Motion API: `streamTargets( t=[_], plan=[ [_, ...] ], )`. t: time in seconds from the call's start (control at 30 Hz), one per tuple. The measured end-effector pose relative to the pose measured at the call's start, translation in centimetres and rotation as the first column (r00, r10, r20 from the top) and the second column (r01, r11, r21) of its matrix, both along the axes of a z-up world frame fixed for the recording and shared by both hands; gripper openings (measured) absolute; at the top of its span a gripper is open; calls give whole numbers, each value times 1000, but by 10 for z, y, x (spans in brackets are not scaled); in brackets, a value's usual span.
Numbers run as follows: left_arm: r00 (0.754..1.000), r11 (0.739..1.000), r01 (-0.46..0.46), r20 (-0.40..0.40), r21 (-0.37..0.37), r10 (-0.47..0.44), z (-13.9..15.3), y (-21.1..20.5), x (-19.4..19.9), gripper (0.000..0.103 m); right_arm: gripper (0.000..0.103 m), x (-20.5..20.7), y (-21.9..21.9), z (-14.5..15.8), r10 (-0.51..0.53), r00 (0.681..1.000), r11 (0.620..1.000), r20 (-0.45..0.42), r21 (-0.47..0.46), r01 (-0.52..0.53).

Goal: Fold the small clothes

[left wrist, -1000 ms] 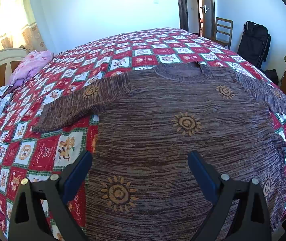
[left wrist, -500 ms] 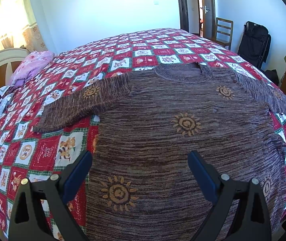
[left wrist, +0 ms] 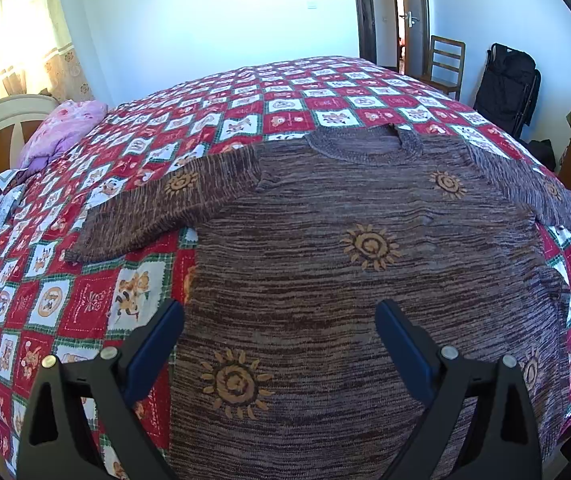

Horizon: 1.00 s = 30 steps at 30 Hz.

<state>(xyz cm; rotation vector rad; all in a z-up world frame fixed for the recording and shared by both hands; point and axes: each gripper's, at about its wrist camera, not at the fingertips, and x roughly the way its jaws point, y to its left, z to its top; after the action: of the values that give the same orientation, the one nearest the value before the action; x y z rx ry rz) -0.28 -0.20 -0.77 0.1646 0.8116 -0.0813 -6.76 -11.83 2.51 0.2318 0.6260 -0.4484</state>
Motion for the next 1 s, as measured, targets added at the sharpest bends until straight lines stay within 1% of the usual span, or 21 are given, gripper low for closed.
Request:
streamTargets(
  t=[1.0],
  plan=[
    [1000, 1000, 0, -7, -3, 0, -2, 0, 0, 98, 102, -1, -1, -2, -1, 1000, 1000, -5, 4, 1]
  ],
)
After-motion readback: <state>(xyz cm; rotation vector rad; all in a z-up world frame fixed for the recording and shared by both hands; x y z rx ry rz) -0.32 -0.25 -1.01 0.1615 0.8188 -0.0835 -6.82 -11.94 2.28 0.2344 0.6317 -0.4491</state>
